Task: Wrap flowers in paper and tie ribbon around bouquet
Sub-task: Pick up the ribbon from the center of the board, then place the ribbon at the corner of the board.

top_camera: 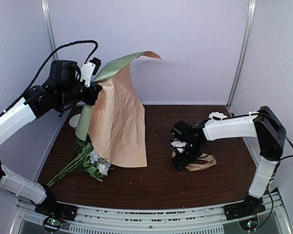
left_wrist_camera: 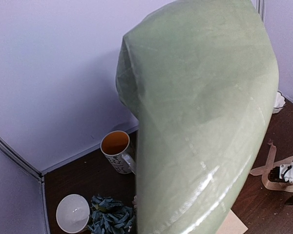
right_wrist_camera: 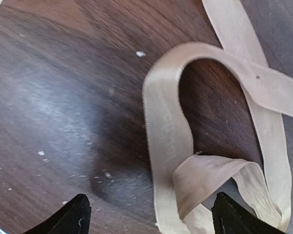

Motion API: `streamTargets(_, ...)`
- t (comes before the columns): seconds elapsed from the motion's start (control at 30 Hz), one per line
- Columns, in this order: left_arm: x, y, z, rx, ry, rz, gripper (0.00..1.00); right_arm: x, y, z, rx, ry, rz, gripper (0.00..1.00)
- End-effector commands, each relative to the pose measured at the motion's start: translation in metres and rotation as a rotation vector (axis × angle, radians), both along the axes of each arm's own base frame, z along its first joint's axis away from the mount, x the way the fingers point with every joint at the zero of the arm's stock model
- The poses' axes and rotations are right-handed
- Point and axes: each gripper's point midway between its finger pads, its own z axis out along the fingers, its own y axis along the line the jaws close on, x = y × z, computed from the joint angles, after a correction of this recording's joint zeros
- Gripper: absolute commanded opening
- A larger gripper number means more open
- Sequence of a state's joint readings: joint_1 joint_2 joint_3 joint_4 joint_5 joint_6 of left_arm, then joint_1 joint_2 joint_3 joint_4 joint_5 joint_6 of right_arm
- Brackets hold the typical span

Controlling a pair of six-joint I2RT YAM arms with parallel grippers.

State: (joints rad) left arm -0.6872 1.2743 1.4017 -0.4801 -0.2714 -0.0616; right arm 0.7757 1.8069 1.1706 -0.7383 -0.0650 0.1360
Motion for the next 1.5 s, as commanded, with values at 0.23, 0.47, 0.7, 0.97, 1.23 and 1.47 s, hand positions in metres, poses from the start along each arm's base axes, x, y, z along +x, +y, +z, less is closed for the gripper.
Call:
streamTargets(0.23,-0.001,0.000,0.013,-0.034,-0.044,-0.009,0.00,0.013,-0.005,-0.006,-0.001,-0.017,-0.042,0.24)
streamTargets(0.47,-0.004,0.001,0.013,-0.035,-0.042,-0.015,0.00,0.043,-0.050,0.023,0.108,-0.093,-0.238,0.00)
streamTargets(0.7,-0.005,-0.002,0.011,-0.035,-0.035,-0.032,0.00,0.072,-0.202,0.105,0.205,-0.422,-0.718,0.00)
streamTargets(0.97,-0.005,-0.015,0.014,-0.051,-0.036,-0.089,0.00,0.029,-0.311,0.276,0.055,-0.977,-0.996,0.00)
streamTargets(1.23,-0.001,-0.024,0.016,-0.061,-0.037,-0.115,0.00,-0.019,-0.328,0.430,0.082,-1.291,-1.009,0.00)
streamTargets(1.47,-0.001,-0.030,0.017,-0.074,-0.030,-0.138,0.00,-0.007,-0.304,0.408,0.167,-1.190,-0.925,0.00)
